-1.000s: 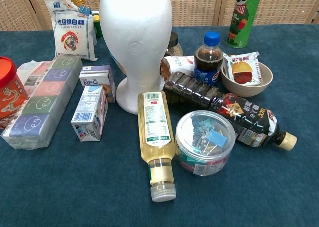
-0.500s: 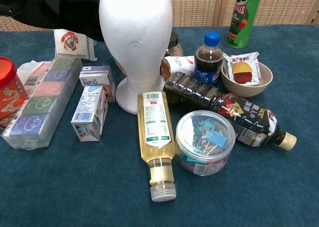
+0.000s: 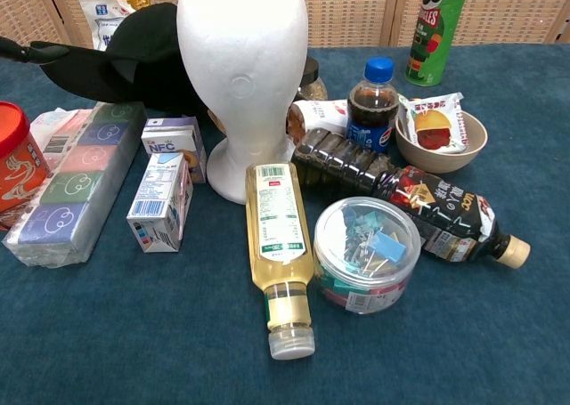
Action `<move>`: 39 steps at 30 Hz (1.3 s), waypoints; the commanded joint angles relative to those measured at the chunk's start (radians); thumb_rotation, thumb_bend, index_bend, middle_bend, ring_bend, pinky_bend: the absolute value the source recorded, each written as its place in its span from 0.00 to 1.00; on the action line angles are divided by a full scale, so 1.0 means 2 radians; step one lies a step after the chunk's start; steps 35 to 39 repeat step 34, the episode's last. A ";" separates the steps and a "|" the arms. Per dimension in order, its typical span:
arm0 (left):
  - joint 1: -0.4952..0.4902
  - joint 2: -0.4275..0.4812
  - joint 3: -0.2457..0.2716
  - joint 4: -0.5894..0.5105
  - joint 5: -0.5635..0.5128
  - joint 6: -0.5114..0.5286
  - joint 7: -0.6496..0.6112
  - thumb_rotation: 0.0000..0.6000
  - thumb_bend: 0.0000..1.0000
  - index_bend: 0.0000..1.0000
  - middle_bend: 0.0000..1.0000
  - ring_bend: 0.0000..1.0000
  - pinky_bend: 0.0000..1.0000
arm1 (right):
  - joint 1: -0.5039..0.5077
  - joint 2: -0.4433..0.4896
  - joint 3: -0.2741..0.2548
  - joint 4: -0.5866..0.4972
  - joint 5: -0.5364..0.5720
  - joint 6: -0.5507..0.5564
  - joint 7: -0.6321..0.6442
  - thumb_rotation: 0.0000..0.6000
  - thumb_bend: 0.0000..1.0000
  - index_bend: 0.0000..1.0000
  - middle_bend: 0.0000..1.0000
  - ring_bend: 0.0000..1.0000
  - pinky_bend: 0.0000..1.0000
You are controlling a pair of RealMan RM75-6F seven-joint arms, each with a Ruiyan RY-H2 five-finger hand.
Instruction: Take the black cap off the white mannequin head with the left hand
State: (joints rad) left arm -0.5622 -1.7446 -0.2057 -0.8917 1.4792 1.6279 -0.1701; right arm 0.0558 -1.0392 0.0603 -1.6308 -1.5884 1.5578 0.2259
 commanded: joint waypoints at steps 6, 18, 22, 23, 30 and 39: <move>0.034 0.086 0.015 -0.146 0.020 0.014 0.026 1.00 0.01 0.01 0.00 0.00 0.19 | 0.000 0.000 -0.001 -0.001 -0.001 0.000 -0.001 1.00 0.07 0.04 0.00 0.00 0.05; 0.141 0.235 0.038 -0.294 0.006 0.071 0.014 1.00 0.01 0.02 0.00 0.00 0.14 | 0.000 -0.001 -0.006 -0.007 -0.012 0.003 -0.008 1.00 0.07 0.04 0.00 0.00 0.05; 0.181 0.254 0.065 -0.320 -0.029 0.056 0.052 1.00 0.01 0.02 0.00 0.00 0.12 | -0.001 -0.003 -0.007 -0.009 -0.015 0.006 -0.017 1.00 0.07 0.04 0.00 0.00 0.05; 0.189 0.260 0.073 -0.332 -0.034 0.050 0.061 1.00 0.01 0.02 0.00 0.00 0.12 | -0.002 -0.004 -0.007 -0.009 -0.015 0.006 -0.020 1.00 0.07 0.04 0.00 0.00 0.05; 0.215 0.301 0.093 -0.383 -0.068 0.002 0.071 1.00 0.01 0.01 0.00 0.00 0.10 | -0.006 -0.016 0.001 -0.003 -0.006 0.019 -0.064 1.00 0.07 0.04 0.00 0.00 0.05; 0.216 0.313 0.093 -0.391 -0.070 -0.017 0.073 1.00 0.02 0.01 0.00 0.00 0.10 | -0.008 -0.024 0.006 -0.003 -0.001 0.025 -0.090 1.00 0.07 0.04 0.00 0.00 0.05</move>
